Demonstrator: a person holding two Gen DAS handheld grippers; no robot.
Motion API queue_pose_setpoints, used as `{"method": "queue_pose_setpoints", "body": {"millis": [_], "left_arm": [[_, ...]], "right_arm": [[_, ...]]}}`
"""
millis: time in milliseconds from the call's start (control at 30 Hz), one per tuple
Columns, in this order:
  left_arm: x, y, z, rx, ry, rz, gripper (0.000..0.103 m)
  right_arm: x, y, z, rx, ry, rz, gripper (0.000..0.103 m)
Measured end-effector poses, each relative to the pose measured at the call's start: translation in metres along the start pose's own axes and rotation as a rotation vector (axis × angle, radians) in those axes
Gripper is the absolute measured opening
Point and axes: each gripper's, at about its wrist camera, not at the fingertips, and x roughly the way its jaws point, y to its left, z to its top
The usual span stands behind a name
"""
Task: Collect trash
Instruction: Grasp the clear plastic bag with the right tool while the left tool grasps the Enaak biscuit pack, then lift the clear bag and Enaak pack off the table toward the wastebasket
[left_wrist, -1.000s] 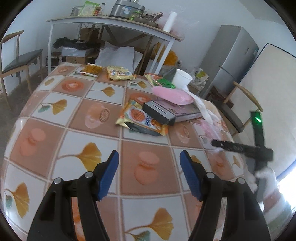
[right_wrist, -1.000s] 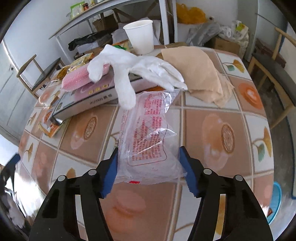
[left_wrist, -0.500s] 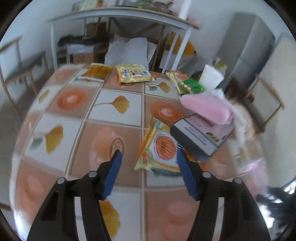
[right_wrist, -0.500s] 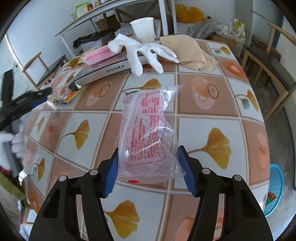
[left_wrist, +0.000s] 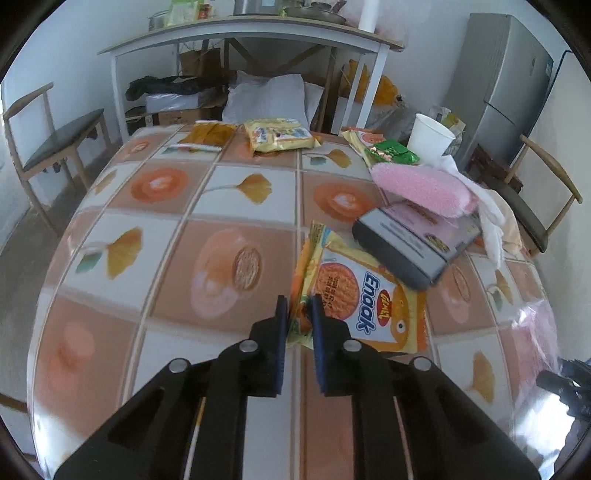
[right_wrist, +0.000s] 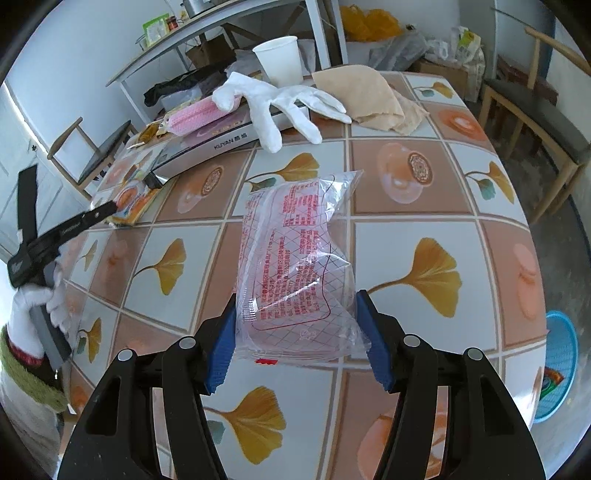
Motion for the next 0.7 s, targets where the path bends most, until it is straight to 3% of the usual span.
{"method": "queue_pose_setpoints", "body": {"millis": [100, 267, 467, 567, 700], "left_arm": [[-0.017, -0.001, -0.019, -0.010, 0.002, -0.003, 0.012], [-0.045, 0.004, -0.055, -0.108, 0.044, -0.075, 0.015], [-0.068, -0.008, -0.091, -0.099, 0.095, -0.108, 0.028], [-0.081, -0.017, -0.103, -0.099, 0.116, -0.168, 0.035], [-0.091, -0.037, -0.120, -0.083, 0.213, -0.318, 0.041]], "right_arm": [[-0.004, 0.001, -0.006, 0.016, 0.007, 0.021, 0.057], [-0.012, 0.006, -0.021, 0.031, 0.023, 0.055, 0.057], [-0.020, 0.010, -0.036, 0.052, 0.035, 0.085, 0.058], [-0.023, 0.010, -0.041, 0.072, 0.038, 0.103, 0.058], [-0.027, 0.008, -0.047, 0.098, 0.039, 0.120, 0.059]]}}
